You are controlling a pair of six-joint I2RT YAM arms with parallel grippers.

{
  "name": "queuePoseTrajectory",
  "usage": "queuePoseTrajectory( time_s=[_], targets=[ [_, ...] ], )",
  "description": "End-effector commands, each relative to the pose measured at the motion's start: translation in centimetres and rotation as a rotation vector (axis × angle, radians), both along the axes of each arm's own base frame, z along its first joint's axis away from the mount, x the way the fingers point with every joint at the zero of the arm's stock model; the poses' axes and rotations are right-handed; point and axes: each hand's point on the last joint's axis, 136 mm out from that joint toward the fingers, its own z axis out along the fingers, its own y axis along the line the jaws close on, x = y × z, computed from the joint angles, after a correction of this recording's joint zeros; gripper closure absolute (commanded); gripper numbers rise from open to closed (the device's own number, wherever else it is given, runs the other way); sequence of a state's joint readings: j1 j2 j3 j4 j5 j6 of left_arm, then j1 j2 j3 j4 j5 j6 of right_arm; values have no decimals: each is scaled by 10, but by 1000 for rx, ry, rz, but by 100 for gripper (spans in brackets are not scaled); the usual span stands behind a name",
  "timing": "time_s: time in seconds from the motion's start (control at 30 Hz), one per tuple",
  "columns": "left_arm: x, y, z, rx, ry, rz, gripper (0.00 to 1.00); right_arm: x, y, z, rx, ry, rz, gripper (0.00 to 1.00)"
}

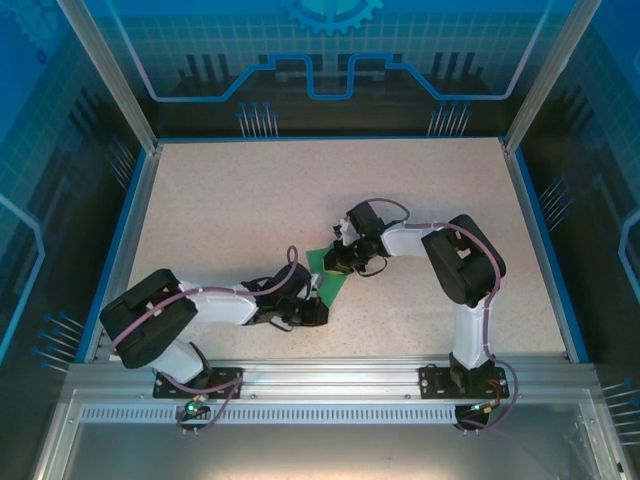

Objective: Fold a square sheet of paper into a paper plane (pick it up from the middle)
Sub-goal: Fourth fold the wing at the center of the table.

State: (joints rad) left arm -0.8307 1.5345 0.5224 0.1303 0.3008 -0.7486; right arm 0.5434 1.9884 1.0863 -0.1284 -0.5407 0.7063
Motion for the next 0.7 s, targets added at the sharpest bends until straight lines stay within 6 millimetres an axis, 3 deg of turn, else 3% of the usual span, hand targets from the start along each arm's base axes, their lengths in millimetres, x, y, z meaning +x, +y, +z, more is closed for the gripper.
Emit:
queuePoseTrajectory(
  time_s=[0.0,0.13,0.3,0.4,0.5,0.67],
  targets=[
    [-88,65,-45,309,336,-89,85,3,-28,-35,-152,7,-55,89],
    [-72,60,-21,298,245,-62,86,2,-28,-34,-152,7,-51,89],
    [-18,64,43,203,-19,121,81,1,-25,-28,-131,-2,-46,89],
    [10,70,65,121,-86,212,79,2,-19,-13,-93,-25,-37,88],
    [26,56,80,58,-125,199,77,7,-14,8,-72,-59,-32,88],
    [48,31,81,32,-121,185,80,13,-10,31,-45,-99,-29,87]
  ],
)
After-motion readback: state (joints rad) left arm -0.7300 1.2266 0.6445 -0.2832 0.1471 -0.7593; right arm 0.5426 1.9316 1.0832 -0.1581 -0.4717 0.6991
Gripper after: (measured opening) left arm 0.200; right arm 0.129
